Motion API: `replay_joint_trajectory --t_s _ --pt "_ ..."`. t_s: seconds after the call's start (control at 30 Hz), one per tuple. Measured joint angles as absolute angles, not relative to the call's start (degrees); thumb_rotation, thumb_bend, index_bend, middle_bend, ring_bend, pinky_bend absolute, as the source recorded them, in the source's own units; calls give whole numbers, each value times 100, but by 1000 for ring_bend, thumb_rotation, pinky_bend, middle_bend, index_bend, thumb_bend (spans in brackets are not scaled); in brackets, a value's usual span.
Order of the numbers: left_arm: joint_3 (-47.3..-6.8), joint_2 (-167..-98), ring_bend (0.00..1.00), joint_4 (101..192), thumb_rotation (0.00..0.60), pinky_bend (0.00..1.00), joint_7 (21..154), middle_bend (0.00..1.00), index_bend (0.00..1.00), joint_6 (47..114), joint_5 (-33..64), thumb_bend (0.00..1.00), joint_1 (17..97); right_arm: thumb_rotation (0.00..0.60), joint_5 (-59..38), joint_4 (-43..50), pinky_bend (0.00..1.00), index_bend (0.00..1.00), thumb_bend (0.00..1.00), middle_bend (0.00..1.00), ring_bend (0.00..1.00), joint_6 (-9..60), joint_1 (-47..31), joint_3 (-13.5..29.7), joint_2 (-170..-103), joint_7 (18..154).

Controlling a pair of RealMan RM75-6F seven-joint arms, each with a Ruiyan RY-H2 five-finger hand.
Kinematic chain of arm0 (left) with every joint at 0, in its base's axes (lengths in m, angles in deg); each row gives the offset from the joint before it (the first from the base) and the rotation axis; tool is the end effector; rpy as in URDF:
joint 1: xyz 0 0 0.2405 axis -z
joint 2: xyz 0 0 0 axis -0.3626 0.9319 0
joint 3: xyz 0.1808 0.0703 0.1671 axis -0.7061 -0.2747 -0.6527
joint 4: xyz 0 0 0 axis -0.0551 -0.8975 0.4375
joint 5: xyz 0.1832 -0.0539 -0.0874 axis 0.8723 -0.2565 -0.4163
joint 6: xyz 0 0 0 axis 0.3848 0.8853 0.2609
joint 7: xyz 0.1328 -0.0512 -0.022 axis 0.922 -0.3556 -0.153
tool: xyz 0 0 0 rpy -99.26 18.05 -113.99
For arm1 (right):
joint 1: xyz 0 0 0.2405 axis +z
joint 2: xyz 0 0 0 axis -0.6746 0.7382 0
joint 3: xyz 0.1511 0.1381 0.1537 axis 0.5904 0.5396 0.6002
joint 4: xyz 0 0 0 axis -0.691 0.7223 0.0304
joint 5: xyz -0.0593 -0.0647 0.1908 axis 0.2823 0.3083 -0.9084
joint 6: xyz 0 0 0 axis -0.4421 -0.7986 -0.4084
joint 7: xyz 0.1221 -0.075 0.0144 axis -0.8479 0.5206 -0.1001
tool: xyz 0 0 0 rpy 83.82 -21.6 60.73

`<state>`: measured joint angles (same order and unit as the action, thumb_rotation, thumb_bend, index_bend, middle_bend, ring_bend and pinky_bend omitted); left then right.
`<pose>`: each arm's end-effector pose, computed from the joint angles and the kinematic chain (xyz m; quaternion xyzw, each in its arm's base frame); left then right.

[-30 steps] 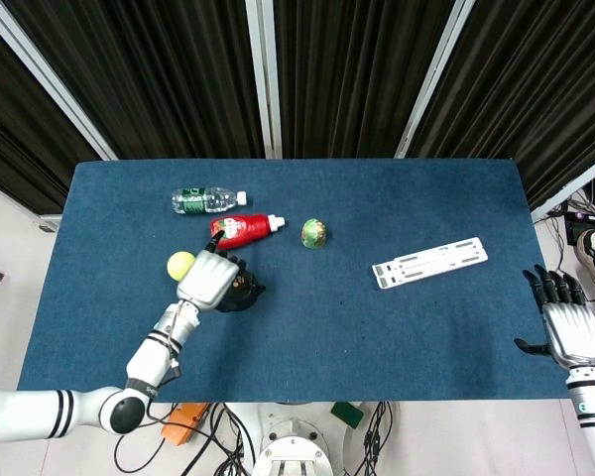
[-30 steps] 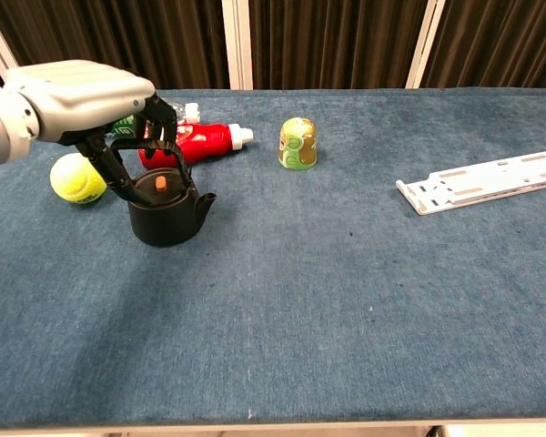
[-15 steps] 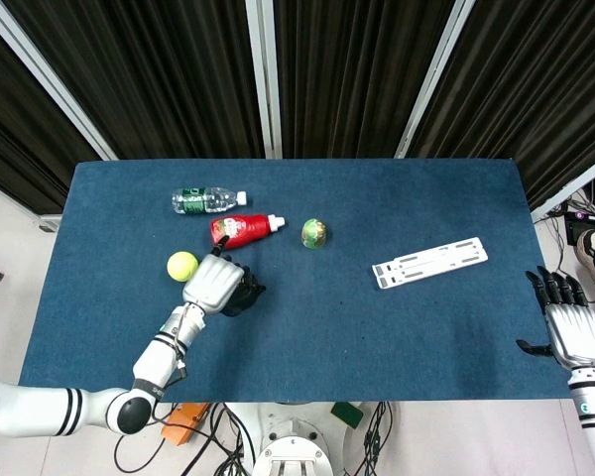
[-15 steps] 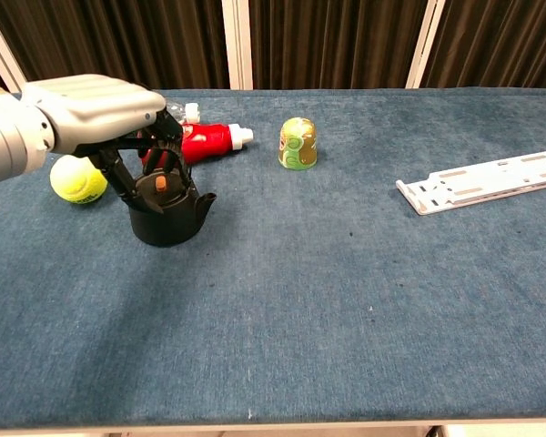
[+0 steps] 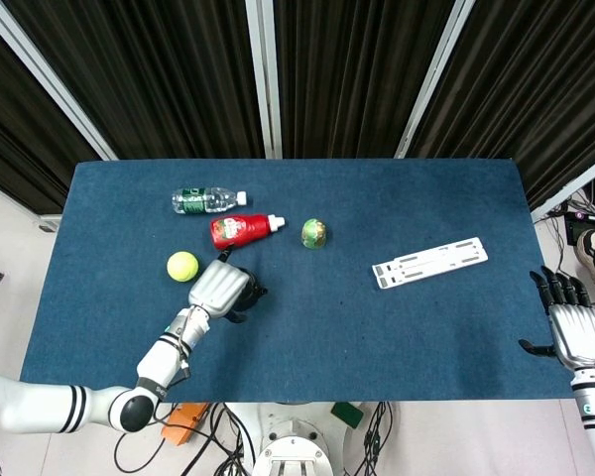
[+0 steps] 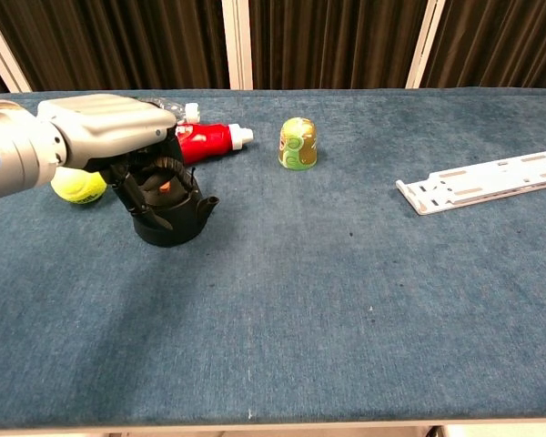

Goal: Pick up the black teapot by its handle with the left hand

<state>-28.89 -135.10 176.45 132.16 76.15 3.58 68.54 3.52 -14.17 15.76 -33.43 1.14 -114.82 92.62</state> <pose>-0.1076 0.3021 -0.0201 -0.8051 -0.3218 -0.2862 0.4079 -0.3330 -0.2034 0.1581 0.6180 -0.4161 0.2905 0.6005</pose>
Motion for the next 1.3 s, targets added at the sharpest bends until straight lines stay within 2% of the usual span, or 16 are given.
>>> replay_joint_trajectory --t_s 0.2,0.37,0.43,0.5,0.67,0.77,0.83,0.97,1.03,1.17,1.2,1.3 --pt "-2903 -13477 870 17649 530 0 13050 995 922 7491 227 84 6920 600 361 -1387 0 0 139 0 0 1565 -3346 130 -11484 9204" --pt "-2908 -13435 929 17642 529 0 12917 1000 991 7385 119 83 6987 600 356 -1355 0 0 139 0 0 1567 -3350 141 -11489 9155" --pt "-2903 -13419 949 17633 512 0 12864 1000 1000 7347 79 83 7009 600 357 -1341 0 0 139 0 0 1566 -3350 144 -11492 9138" --pt "-2891 -13404 966 17609 452 3 12786 1000 1000 7325 64 83 7023 600 356 -1327 0 0 139 0 0 1561 -3353 149 -11496 9122" --pt "-2825 -13320 987 17564 160 12 12472 1000 1000 7297 86 68 7019 600 342 -1279 0 0 139 0 0 1563 -3360 160 -11506 9082" --pt "-2795 -13214 988 17570 76 20 12295 1000 1000 7301 169 61 6997 600 345 -1257 0 0 139 0 0 1563 -3362 164 -11513 9054" --pt "-2778 -13142 989 17589 61 38 12188 1000 1000 7306 222 60 6978 600 345 -1242 0 0 139 0 0 1563 -3363 166 -11519 9043" --pt "-2710 -12962 993 17632 56 107 11947 1000 1000 7372 345 76 6922 600 357 -1239 0 0 139 0 0 1540 -3371 172 -11521 9024" --pt "-2679 -12900 996 17628 75 152 11889 1000 1000 7451 388 104 6894 600 360 -1236 0 0 139 0 0 1521 -3382 173 -11521 9017" --pt "-2625 -12809 1000 17567 255 242 11858 1000 1000 7677 434 161 6834 600 377 -1245 0 0 139 0 0 1490 -3402 171 -11515 9006" --pt "-2617 -12792 1000 17551 284 258 11857 1000 1000 7724 442 173 6820 600 378 -1247 0 0 139 0 0 1484 -3407 170 -11515 9005" --pt "-2578 -12755 1000 17503 310 318 11817 1000 1000 7859 455 192 6764 600 383 -1257 0 0 139 0 0 1466 -3422 166 -11517 9005"
